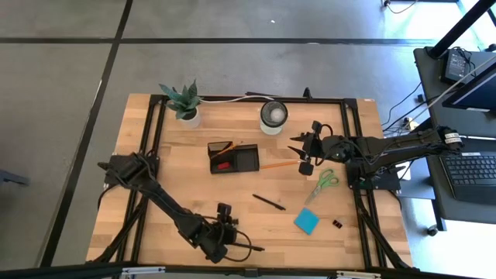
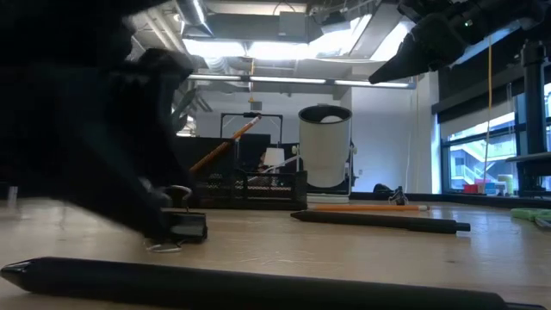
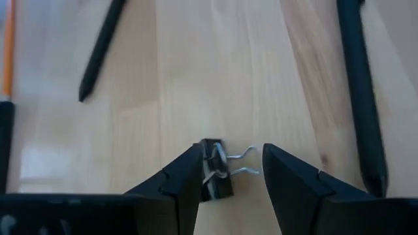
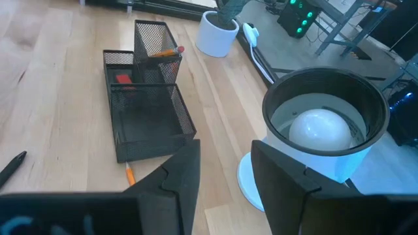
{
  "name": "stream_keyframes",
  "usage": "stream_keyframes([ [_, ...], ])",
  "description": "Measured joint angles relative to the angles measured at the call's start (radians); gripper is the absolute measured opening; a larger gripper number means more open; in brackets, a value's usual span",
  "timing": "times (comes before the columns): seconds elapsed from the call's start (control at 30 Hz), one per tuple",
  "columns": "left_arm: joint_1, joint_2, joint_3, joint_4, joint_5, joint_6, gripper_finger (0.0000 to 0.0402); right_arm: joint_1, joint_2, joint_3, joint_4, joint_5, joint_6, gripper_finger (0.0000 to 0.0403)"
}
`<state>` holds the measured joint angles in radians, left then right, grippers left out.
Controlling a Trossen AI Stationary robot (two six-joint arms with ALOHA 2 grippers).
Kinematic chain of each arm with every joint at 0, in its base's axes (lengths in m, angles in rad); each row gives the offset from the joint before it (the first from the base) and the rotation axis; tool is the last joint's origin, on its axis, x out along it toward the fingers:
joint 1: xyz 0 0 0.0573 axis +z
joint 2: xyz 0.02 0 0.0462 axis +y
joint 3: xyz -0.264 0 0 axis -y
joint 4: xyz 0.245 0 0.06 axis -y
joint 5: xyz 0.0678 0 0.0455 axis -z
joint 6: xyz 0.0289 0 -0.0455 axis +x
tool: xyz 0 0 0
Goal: Pick and place office supplies into organizer
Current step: Put the bottom left black binder clip in the desk organizer
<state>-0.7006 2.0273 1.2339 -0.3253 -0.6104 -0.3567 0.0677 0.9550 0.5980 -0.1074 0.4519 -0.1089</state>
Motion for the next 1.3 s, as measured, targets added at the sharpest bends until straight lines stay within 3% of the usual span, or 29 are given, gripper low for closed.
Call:
stream_keyframes([
  [0.4,0.002,0.003,0.0,-0.031,-0.002,-0.036,0.0148,0.0,0.0,0.0,0.0,0.0,-0.001,0.014],
  [0.8,0.003,0.003,0.0,-0.051,-0.001,-0.05,0.0069,0.0,0.0,0.0,-0.003,0.0,-0.003,0.014],
  [1.3,0.003,-0.001,0.002,-0.044,-0.045,-0.05,0.0006,0.0,0.0,0.0,-0.036,0.001,-0.004,0.014],
])
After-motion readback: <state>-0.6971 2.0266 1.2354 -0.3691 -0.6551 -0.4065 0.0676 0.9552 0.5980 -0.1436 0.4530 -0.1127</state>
